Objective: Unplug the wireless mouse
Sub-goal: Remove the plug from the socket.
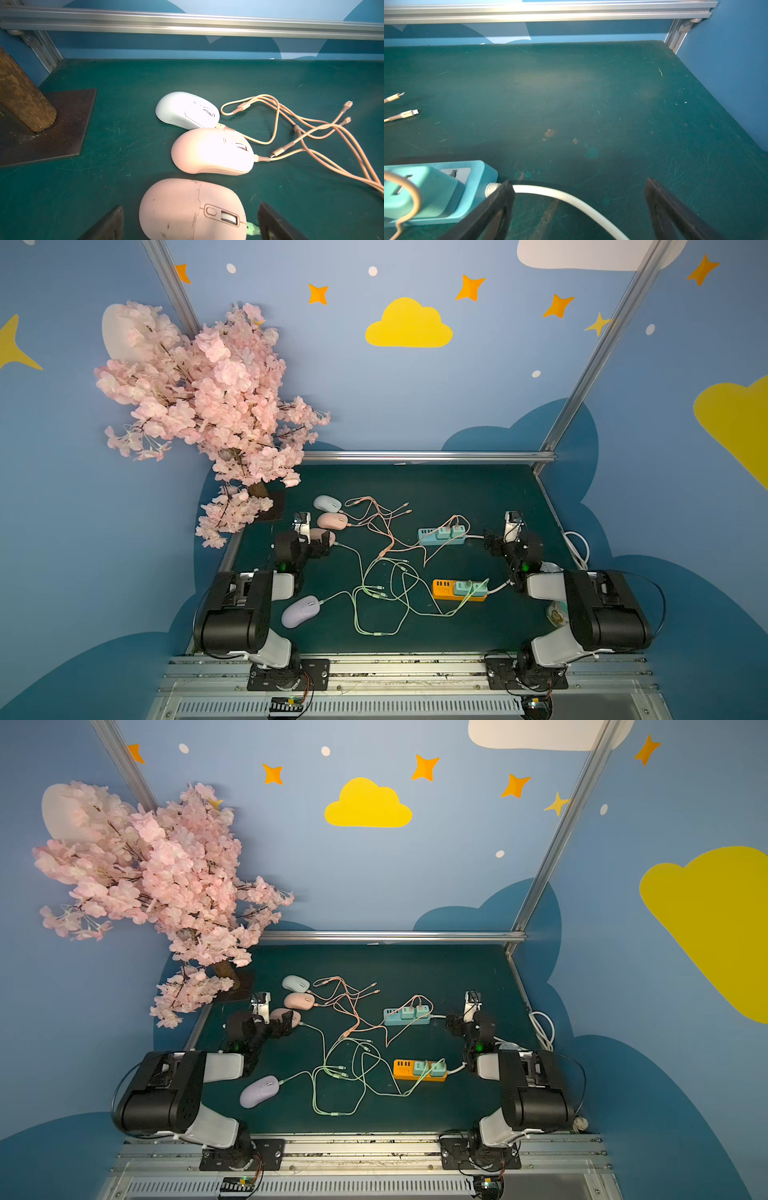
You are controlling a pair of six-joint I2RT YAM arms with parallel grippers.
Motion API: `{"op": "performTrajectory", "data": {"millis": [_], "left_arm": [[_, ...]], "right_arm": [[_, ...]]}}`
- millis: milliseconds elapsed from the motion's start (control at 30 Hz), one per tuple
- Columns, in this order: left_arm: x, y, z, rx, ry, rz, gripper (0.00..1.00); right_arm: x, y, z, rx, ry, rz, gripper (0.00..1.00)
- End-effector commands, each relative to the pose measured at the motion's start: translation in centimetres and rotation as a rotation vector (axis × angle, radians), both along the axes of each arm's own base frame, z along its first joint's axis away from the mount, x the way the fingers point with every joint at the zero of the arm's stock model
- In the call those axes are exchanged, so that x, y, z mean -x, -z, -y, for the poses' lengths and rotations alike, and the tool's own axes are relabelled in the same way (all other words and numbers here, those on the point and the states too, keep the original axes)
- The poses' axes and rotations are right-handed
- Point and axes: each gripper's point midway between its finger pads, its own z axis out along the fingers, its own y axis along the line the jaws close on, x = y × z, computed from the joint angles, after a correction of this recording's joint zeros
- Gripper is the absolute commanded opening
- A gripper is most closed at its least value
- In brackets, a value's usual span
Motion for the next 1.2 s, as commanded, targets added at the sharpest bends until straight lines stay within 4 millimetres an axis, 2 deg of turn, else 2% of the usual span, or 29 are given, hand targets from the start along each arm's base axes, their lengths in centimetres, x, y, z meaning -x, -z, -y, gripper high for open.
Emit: {"op": "performTrajectory", "data": {"millis": [0,933,1033,1133,1167], "left_arm": [[-0.4,-0.5,0.0,-0.012,0.0,0.016,1.0],[-0.3,-0.5,0.0,-0.013,-0.001,0.019,1.0],[0.7,-2.3,1.2,-0.073,0.037,0.093,1.0],[2.0,-6.3,3.8,-0.157,0.099,0.136,1.0],[2.7,-8.0,5.3,-0.167,0.14,0.194,1.0]], "right_arm": [[-0.3,-0.4,0.1,-0.004,0.006,0.008,0.98],[-0.2,-0.6,-0.6,0.017,-0.018,0.022,0.98],[1.4,-2.6,-2.5,0.052,-0.107,0.118,0.98],[3.5,-5.1,-4.0,0.061,-0.154,0.091,0.98],[3.8,-6.9,-3.9,0.006,-0.121,0.07,0.98]]}}
